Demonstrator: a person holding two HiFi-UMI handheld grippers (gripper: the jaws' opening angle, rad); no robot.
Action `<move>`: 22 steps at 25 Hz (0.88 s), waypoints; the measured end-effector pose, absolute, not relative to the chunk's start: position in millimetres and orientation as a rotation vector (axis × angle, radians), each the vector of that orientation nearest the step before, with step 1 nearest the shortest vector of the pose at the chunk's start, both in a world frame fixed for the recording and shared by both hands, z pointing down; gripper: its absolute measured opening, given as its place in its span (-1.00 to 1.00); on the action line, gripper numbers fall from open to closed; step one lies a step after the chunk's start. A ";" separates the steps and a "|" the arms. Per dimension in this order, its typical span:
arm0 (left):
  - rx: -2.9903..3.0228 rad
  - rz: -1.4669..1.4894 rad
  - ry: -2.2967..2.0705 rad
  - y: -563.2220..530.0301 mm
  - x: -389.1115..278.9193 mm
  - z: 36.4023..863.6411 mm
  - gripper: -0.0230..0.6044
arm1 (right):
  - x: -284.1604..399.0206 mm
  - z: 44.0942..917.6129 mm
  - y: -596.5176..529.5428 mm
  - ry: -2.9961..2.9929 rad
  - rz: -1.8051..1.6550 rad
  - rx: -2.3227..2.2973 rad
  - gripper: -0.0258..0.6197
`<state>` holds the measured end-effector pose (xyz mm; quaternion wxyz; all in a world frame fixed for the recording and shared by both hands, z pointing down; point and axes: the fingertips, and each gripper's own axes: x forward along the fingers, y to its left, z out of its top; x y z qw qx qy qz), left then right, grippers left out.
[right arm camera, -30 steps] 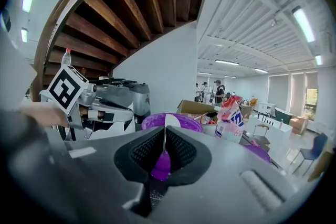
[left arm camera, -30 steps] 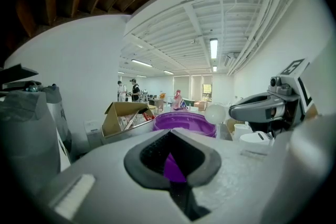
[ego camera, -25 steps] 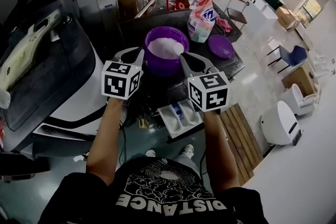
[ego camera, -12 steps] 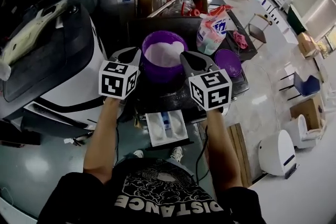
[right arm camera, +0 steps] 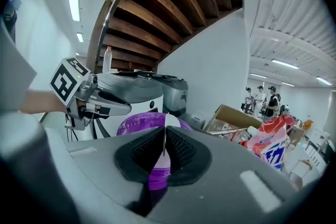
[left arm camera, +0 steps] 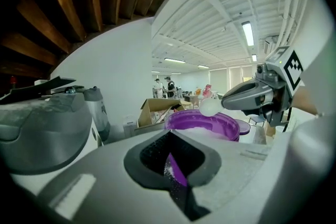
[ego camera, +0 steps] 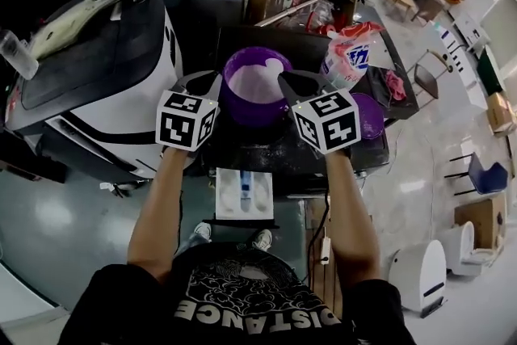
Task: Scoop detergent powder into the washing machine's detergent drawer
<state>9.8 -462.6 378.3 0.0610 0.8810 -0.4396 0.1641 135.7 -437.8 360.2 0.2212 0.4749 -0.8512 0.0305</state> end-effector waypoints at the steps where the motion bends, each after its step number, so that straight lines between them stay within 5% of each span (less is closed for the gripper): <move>1: 2.655 0.486 -1.342 -461.7 9.1 377.5 -0.93 | 134.2 360.9 -440.3 -2.355 0.082 1.290 -0.82; 22: 2.647 0.486 -1.397 -451.4 2.4 369.2 -0.93 | 91.9 385.8 -489.2 -2.096 -0.084 0.868 -0.82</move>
